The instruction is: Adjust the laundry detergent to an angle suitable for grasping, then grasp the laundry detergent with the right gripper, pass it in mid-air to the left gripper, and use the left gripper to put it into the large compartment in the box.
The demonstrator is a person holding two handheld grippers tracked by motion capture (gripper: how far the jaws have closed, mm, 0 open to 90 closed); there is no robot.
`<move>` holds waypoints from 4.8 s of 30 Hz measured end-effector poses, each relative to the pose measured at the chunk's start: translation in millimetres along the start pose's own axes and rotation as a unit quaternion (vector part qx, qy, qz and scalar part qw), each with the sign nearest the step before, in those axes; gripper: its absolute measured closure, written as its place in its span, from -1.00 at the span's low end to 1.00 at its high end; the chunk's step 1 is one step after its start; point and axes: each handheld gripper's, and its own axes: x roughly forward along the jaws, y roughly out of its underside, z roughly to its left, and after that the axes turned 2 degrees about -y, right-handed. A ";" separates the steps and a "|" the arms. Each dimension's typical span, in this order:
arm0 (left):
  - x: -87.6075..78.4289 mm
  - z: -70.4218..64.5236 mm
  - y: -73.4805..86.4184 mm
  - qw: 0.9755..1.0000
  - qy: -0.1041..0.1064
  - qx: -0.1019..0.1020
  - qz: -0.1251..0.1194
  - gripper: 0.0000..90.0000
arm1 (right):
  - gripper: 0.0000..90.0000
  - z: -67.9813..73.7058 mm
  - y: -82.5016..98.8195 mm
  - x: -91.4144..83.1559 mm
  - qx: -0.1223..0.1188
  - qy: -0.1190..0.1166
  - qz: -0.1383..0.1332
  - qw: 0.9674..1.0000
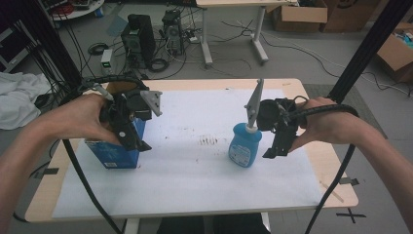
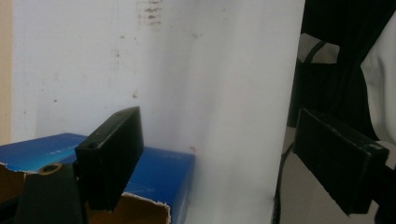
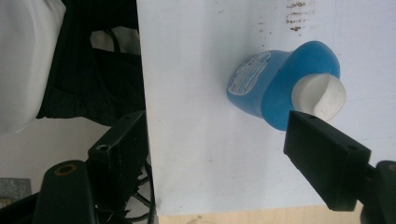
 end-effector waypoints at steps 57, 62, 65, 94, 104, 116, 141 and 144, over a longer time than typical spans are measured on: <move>12.6 6.9 0.4 1.000 0.004 -0.009 0.002 -0.61 | -0.54 -4.9 25.8 6.8 0.068 0.017 -0.059 0.996; 15.1 8.7 -0.3 1.000 0.005 -0.010 0.004 -0.61 | -0.54 -6.1 37.4 17.4 0.099 0.020 -0.077 0.992; 16.1 10.0 -0.3 1.000 0.008 -0.012 0.004 -0.61 | -0.56 -9.6 44.8 22.9 0.131 0.029 -0.092 0.987; 25.9 10.7 0.6 1.000 0.017 -0.015 0.004 -0.60 | -0.61 -14.2 81.6 82.3 0.271 0.070 -0.203 0.938; 29.9 10.7 2.0 1.000 0.019 -0.016 0.005 -0.60 | -0.62 -15.9 83.9 105.7 0.298 0.079 -0.234 0.922; 29.6 11.1 6.4 1.000 0.020 -0.018 0.001 -0.60 | -0.63 -17.5 79.1 127.0 0.320 0.104 -0.260 0.905; 30.6 10.1 9.8 1.000 0.019 -0.021 0.002 -0.58 | -0.62 -24.9 71.1 161.5 0.338 0.102 -0.272 0.895; 31.3 10.6 10.6 1.000 0.020 -0.020 0.005 -0.58 | -0.62 -25.5 70.3 164.1 0.338 0.101 -0.274 0.895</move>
